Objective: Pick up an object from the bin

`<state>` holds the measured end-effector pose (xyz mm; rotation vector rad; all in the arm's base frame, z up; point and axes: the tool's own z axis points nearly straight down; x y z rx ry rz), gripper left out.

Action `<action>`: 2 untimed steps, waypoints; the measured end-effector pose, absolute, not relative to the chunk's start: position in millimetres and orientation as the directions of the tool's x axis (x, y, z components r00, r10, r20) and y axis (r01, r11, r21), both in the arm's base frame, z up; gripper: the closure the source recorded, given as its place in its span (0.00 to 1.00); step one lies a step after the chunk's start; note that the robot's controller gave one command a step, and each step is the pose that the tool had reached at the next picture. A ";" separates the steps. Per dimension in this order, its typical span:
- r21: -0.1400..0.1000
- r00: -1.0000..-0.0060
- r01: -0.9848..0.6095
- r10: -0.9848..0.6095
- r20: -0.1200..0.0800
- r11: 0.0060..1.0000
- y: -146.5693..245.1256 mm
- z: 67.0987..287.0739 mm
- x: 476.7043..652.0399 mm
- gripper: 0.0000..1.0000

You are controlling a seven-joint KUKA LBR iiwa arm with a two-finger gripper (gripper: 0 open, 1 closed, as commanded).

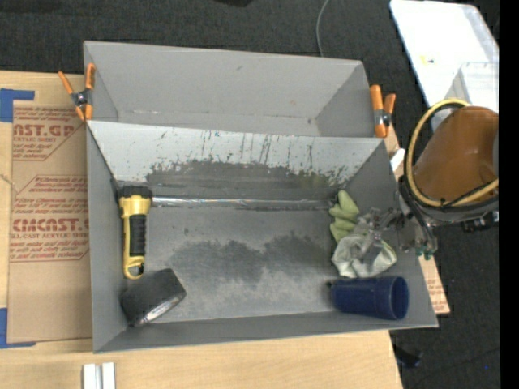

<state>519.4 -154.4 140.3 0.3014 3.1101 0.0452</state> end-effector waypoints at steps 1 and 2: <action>0.030 -0.980 0.197 0.197 -0.020 0.980 -155.5 176.0 520.8 1.00; 0.031 -0.979 0.205 0.205 -0.014 0.978 -151.4 234.9 522.0 1.00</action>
Offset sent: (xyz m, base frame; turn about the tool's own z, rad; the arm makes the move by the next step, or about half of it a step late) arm 0.0037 0.0034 0.1142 0.0177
